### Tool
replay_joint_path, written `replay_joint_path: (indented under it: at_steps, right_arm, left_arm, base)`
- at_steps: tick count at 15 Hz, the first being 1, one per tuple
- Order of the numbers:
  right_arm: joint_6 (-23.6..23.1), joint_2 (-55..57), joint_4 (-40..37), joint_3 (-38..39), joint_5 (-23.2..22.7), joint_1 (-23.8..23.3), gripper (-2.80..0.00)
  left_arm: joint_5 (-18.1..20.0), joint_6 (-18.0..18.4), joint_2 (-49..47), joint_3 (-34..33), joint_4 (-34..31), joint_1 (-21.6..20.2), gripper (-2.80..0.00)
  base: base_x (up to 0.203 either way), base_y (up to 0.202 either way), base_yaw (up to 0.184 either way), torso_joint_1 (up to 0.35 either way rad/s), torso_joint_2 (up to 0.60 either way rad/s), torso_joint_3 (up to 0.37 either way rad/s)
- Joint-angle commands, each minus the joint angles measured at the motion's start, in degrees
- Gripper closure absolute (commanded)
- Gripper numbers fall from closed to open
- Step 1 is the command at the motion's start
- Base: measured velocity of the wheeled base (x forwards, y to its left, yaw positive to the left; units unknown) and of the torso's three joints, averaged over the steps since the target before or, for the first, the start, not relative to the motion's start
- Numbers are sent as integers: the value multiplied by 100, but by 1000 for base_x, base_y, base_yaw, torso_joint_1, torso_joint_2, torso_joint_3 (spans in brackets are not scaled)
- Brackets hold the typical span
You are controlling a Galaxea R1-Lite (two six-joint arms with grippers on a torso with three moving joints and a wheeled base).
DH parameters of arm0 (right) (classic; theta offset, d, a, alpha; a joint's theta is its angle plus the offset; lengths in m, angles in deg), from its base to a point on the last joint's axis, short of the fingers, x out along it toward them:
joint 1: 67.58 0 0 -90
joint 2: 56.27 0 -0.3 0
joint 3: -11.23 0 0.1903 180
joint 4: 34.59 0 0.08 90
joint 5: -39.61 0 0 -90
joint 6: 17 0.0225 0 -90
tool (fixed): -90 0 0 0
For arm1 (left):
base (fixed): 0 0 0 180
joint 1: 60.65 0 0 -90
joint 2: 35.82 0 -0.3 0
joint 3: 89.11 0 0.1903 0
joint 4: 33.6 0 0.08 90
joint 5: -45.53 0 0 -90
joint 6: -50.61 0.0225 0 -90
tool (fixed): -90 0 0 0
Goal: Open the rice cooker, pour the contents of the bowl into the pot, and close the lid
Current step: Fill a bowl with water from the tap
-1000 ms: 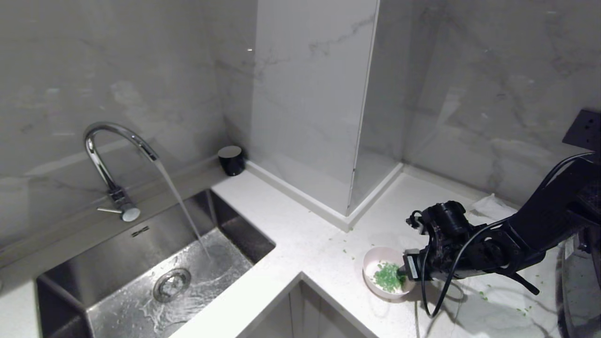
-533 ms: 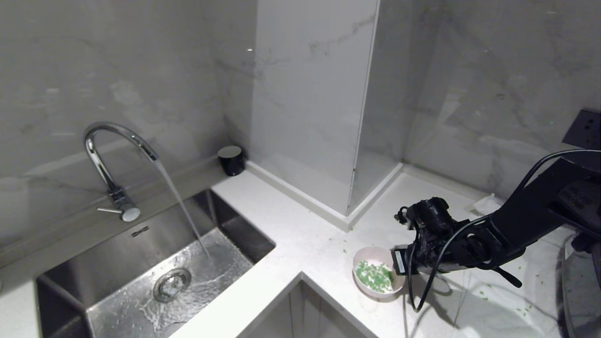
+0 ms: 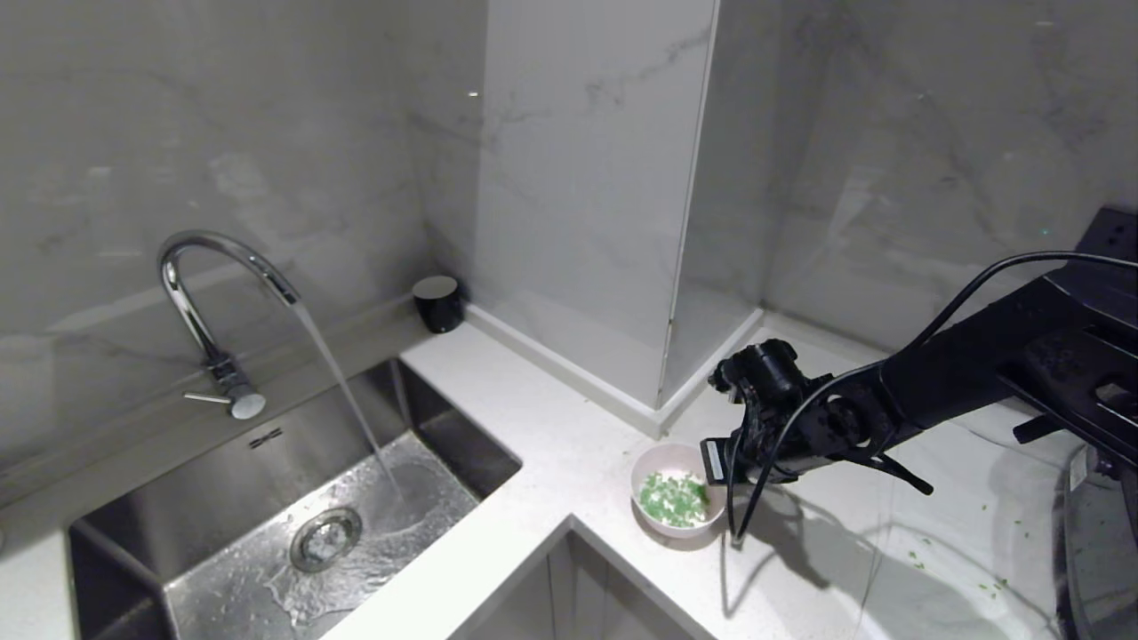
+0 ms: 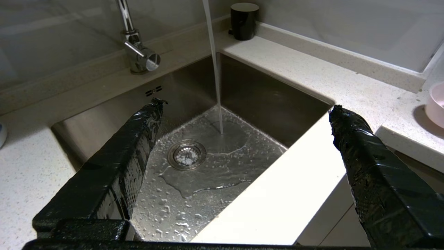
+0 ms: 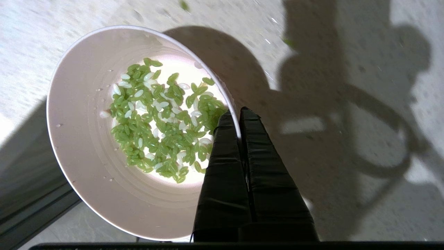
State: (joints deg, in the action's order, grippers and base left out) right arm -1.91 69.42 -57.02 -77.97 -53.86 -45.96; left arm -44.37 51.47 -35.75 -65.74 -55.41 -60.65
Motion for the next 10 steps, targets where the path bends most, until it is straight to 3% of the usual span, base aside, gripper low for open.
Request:
replay_joint_path:
  at_steps: [1,4,10]
  right_arm:
    - [46,330,-317,-750,26,172,0]
    - [76,785,-569,-1405,394,457,0]
    - [320,1403,-775,-2491,417,664,0]
  left_arm:
    - [-1,3,-7,-62,2,0,-280]
    - [-1,-6,-7,-62,2,0,-280]
    - [-1,-24,-7,-62,2,0,-280]
  base:
    - [0,0,0,0,0,0]
    - [0,0,0,0,0,0]
    - [0,0,0,0,0,0]
